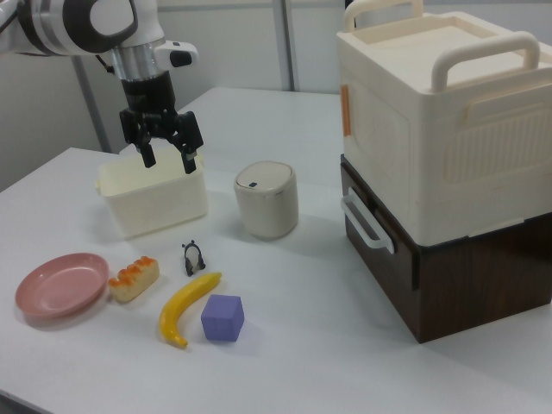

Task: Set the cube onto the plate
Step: 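Move the open gripper toward the purple cube, then lower the gripper over the purple cube and close on it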

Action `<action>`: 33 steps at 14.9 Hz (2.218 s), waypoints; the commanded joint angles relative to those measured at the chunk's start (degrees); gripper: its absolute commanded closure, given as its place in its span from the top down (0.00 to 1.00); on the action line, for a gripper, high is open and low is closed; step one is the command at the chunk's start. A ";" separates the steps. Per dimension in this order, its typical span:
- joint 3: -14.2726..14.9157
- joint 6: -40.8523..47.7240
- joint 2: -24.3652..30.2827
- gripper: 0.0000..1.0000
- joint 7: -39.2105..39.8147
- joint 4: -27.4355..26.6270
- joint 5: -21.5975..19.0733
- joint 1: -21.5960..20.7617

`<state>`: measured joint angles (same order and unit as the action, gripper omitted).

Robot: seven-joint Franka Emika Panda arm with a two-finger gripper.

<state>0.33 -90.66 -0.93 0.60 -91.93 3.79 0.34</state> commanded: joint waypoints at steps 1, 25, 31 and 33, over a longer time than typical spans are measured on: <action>0.47 1.10 0.23 1.00 1.06 0.26 -0.54 -0.16; 1.08 -8.56 -3.28 1.00 23.13 -18.54 1.40 9.69; 0.73 -12.60 -9.26 1.00 23.13 -18.63 1.92 9.33; 0.73 -13.57 -11.10 1.00 23.13 -18.55 3.67 8.02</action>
<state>0.88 -101.95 -10.29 22.59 -109.82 5.00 10.22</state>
